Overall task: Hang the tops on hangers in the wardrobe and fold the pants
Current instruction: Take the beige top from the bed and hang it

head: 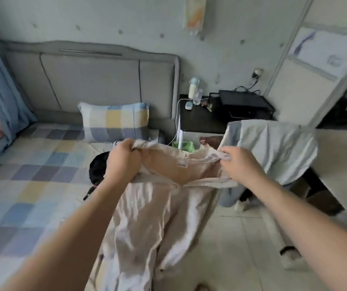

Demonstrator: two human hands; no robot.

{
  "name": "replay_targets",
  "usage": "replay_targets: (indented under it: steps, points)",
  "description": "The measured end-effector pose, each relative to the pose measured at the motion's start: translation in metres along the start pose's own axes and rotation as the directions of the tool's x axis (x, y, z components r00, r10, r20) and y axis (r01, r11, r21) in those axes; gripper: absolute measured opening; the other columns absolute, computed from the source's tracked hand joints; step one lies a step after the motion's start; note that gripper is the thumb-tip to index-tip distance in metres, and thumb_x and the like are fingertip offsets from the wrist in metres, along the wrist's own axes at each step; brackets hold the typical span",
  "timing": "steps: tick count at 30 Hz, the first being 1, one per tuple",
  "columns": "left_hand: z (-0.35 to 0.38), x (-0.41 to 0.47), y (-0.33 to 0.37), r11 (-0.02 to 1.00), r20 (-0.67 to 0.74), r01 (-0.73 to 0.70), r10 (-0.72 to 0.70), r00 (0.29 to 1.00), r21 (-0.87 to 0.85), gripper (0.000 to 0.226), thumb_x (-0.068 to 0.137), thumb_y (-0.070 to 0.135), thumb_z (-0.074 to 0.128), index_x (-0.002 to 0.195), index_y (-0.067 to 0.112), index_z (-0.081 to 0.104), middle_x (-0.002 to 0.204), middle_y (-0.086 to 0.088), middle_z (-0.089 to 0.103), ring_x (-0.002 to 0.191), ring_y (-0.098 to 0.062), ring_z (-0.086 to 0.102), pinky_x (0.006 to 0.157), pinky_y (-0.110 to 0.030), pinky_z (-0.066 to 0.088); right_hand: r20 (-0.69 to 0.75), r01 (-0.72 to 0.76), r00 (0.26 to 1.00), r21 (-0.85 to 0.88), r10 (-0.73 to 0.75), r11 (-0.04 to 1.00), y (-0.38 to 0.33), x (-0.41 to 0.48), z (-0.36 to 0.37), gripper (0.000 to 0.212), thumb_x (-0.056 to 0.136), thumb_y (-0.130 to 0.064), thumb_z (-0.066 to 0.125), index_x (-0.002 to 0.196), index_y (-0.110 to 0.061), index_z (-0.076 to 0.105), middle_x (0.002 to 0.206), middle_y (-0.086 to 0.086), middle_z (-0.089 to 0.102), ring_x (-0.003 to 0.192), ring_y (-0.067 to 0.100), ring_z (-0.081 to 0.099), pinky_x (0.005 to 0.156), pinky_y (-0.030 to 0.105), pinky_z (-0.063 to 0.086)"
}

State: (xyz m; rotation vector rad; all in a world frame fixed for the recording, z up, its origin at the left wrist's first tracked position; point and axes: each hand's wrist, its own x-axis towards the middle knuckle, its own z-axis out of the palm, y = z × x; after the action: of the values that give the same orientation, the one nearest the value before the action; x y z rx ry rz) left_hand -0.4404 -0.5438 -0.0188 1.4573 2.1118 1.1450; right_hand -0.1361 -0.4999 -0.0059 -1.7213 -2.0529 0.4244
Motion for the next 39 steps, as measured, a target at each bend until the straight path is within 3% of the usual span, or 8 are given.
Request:
replay_targets:
  steps: [2, 9, 16, 18, 21, 28, 32, 39]
  points:
    - [0.007, 0.031, 0.057, 0.993, -0.013, -0.116, 0.116, 0.993, 0.022, 0.032, 0.084, 0.010, 0.047, 0.109, 0.023, 0.063, 0.094, 0.001, 0.061, 0.088, -0.028, 0.053, 0.076, -0.035, 0.041, -0.119, -0.028, 0.993, -0.019, 0.025, 0.999, 0.012, 0.017, -0.054, 0.024, 0.086, -0.014, 0.056, 0.068, -0.031, 0.058, 0.069, 0.000, 0.061, 0.073, 0.032, 0.058, 0.064, 0.041, 0.050]
    - [0.060, 0.094, 0.260, 0.905, -0.044, -0.425, 0.425, 0.904, 0.014, 0.020, 0.082, 0.024, 0.047, 0.092, 0.022, 0.063, 0.082, -0.002, 0.062, 0.080, -0.032, 0.054, 0.070, -0.035, 0.042, -0.507, -0.063, 0.862, -0.083, 0.013, 0.995, 0.068, 0.065, -0.236, 0.024, 0.088, -0.018, 0.051, 0.065, -0.016, 0.045, 0.059, 0.001, 0.052, 0.062, 0.027, 0.053, 0.053, 0.037, 0.039]
    - [0.145, 0.130, 0.459, 0.776, -0.069, -0.629, 0.626, 0.777, -0.047, 0.017, 0.087, 0.026, 0.048, 0.073, 0.020, 0.057, 0.069, 0.003, 0.058, 0.064, -0.020, 0.051, 0.057, -0.031, 0.034, -0.677, -0.066, 0.735, -0.122, -0.034, 0.990, 0.142, 0.112, -0.390, 0.030, 0.091, -0.020, 0.050, 0.061, -0.024, 0.049, 0.059, -0.003, 0.049, 0.061, 0.023, 0.050, 0.053, 0.036, 0.036]
    - [0.167, 0.138, 0.513, 0.741, -0.081, -0.669, 0.664, 0.743, -0.062, 0.019, 0.088, 0.025, 0.048, 0.071, 0.018, 0.054, 0.067, 0.002, 0.058, 0.061, -0.017, 0.050, 0.052, -0.028, 0.030, -0.710, -0.091, 0.702, -0.156, -0.048, 0.984, 0.162, 0.125, -0.429, 0.027, 0.091, -0.020, 0.049, 0.064, -0.014, 0.047, 0.061, 0.002, 0.052, 0.065, 0.027, 0.053, 0.053, 0.037, 0.038]
    - [0.203, 0.149, 0.586, 0.689, -0.056, -0.717, 0.715, 0.696, -0.111, 0.020, 0.091, 0.024, 0.047, 0.073, 0.018, 0.054, 0.073, -0.001, 0.060, 0.070, -0.026, 0.056, 0.056, -0.030, 0.034, -0.758, -0.149, 0.652, -0.170, -0.032, 0.974, 0.191, 0.143, -0.484, 0.024, 0.090, -0.021, 0.050, 0.068, -0.010, 0.050, 0.065, 0.004, 0.056, 0.069, 0.030, 0.055, 0.058, 0.039, 0.045]
    - [0.276, 0.162, 0.720, 0.579, 0.015, -0.726, 0.786, 0.619, -0.372, 0.029, 0.097, 0.022, 0.048, 0.071, 0.015, 0.056, 0.074, -0.003, 0.060, 0.082, -0.032, 0.059, 0.070, -0.035, 0.039, -0.805, -0.357, 0.592, -0.245, 0.016, 0.901, 0.243, 0.174, -0.585, 0.024, 0.091, -0.021, 0.051, 0.068, -0.017, 0.054, 0.069, 0.001, 0.059, 0.077, 0.033, 0.058, 0.065, 0.038, 0.048]
    - [0.317, 0.175, 0.790, 0.502, 0.062, -0.687, 0.828, 0.557, -0.525, 0.026, 0.098, 0.018, 0.045, 0.081, 0.012, 0.063, 0.086, -0.010, 0.067, 0.089, -0.031, 0.063, 0.068, -0.034, 0.041, -0.860, -0.452, 0.510, -0.243, 0.025, 0.858, 0.272, 0.188, -0.637, 0.023, 0.093, -0.021, 0.053, 0.070, -0.016, 0.056, 0.070, 0.000, 0.059, 0.078, 0.032, 0.059, 0.065, 0.036, 0.046]
    - [0.393, 0.197, 0.901, 0.349, 0.042, -0.598, 0.884, 0.465, -0.722, 0.029, 0.102, 0.016, 0.044, 0.109, 0.006, 0.070, 0.110, -0.019, 0.069, 0.106, -0.038, 0.063, 0.094, -0.046, 0.053, -0.946, -0.659, 0.322, -0.191, 0.043, 0.727, 0.319, 0.203, -0.719, 0.022, 0.091, -0.022, 0.053, 0.070, -0.019, 0.060, 0.067, 0.000, 0.062, 0.071, 0.029, 0.061, 0.057, 0.032, 0.042]
